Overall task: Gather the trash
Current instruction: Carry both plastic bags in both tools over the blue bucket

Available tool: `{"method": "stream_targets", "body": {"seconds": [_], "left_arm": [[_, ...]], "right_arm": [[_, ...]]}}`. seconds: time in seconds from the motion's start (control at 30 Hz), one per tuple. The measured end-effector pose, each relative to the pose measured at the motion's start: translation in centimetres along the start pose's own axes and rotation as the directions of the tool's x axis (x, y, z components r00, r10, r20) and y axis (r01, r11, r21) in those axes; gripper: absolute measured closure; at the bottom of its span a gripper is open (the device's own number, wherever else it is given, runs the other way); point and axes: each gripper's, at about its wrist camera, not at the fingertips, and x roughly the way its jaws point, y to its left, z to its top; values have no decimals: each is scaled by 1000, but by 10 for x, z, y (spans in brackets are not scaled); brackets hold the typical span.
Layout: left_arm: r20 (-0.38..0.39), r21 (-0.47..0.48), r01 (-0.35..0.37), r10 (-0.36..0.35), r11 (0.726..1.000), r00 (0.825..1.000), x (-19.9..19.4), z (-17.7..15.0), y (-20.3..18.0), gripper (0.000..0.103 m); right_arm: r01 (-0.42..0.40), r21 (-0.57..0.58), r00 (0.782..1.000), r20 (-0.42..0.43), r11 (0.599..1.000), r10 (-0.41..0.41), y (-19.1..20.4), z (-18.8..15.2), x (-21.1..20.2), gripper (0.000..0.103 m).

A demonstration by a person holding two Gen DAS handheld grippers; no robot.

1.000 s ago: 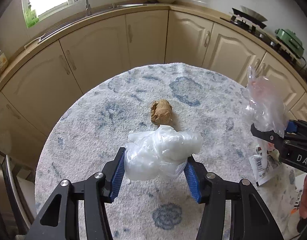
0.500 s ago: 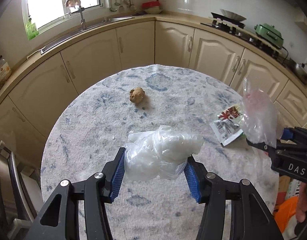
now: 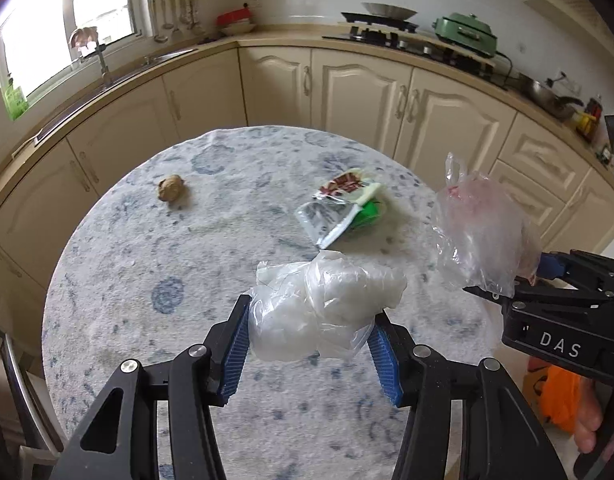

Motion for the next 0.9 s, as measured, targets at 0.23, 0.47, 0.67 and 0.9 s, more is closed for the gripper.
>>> {"method": "stream_targets", "body": {"seconds": [0.23,0.47,0.67,0.9], "left_arm": [[-26,110,62,-59,992,998,12,7,-64,52],[-64,207,141,-130,968,989,35,15,-132,52],[-127,276,198,-168,940,978,67,16,-195,52],[-194,358,262,-204,896,960,105,16,-265,52]], "right_arm": [[74,116,997,-6,991,-73,-61,-26,-16,44],[153,233,988,-36,960,-149,-125,-55,-27,44],[223,324,975,-64,919,-214,-180,-78,-39,44],[293,421,956,-103,858,-276,-238,-109,-52,44]]}}
